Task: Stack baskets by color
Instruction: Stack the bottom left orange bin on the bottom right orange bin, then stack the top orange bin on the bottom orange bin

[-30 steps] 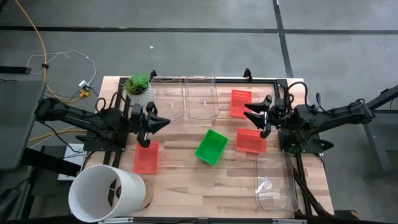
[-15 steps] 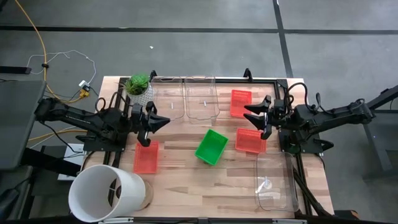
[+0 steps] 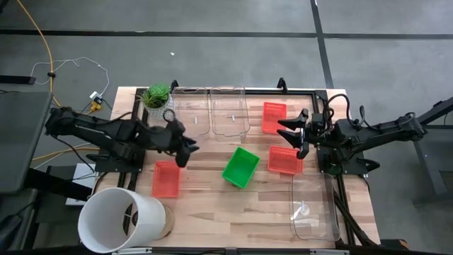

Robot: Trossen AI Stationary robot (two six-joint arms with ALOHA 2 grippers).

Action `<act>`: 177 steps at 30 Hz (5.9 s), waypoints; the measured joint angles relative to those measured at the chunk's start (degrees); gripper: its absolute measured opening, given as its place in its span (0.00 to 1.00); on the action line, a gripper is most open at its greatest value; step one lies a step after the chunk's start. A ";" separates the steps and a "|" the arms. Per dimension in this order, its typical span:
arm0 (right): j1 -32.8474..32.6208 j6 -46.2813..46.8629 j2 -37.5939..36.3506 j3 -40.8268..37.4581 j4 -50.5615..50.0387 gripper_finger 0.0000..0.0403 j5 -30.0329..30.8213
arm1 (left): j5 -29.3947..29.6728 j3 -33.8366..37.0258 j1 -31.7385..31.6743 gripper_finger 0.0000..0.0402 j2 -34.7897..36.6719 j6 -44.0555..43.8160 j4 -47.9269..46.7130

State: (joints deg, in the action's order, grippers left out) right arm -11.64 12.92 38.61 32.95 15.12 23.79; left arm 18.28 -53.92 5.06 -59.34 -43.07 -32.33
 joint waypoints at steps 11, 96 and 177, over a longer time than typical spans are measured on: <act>0.00 0.25 0.02 0.02 -2.51 0.45 0.00 | -2.28 -1.56 12.10 0.49 -12.29 -32.16 -21.05; 0.00 -10.92 -0.09 0.09 35.26 0.45 0.75 | -3.32 -44.29 0.21 0.00 -59.39 54.35 28.80; 0.00 -11.55 -0.01 -0.02 21.42 0.45 5.99 | -10.75 -61.91 -6.19 0.43 -49.17 41.67 -13.11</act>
State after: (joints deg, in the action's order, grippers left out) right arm -11.64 1.37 38.60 32.93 36.54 29.78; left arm 7.53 -115.83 -1.13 -108.51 -1.39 -45.44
